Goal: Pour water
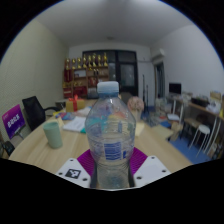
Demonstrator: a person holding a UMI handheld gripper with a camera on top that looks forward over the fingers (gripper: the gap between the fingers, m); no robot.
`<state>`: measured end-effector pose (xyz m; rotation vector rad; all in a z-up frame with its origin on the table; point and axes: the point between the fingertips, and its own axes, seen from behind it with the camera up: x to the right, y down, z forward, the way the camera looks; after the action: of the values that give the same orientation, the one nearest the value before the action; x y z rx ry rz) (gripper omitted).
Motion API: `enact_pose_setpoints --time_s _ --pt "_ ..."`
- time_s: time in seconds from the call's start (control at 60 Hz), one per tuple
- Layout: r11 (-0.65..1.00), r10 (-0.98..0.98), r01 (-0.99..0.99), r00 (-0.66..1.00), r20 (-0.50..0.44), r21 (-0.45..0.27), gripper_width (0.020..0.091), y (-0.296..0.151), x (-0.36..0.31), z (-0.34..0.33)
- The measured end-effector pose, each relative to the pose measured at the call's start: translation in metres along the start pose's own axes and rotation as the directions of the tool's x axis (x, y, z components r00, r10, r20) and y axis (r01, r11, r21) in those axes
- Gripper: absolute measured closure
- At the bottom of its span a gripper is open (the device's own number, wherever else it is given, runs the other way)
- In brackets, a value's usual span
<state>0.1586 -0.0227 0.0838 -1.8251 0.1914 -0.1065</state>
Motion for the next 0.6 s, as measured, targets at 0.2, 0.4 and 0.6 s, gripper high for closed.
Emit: enact_pose_setpoints --time_s 0.2,0.4,0.6 --pt "0.928 -0.371 0.373 0.925 -0.081 0.012 0.0688 -0.126 -0.019 0.026" --pt "0.356 -0.931 0.923 0.338 -0.138 -0.145 0.0686 -0.162 -0.08 0.084" --pt "-0.433 -0.896 0.879 -0.444 -0.012 -0.198 0.0688 -0.154 -0.136 0.096"
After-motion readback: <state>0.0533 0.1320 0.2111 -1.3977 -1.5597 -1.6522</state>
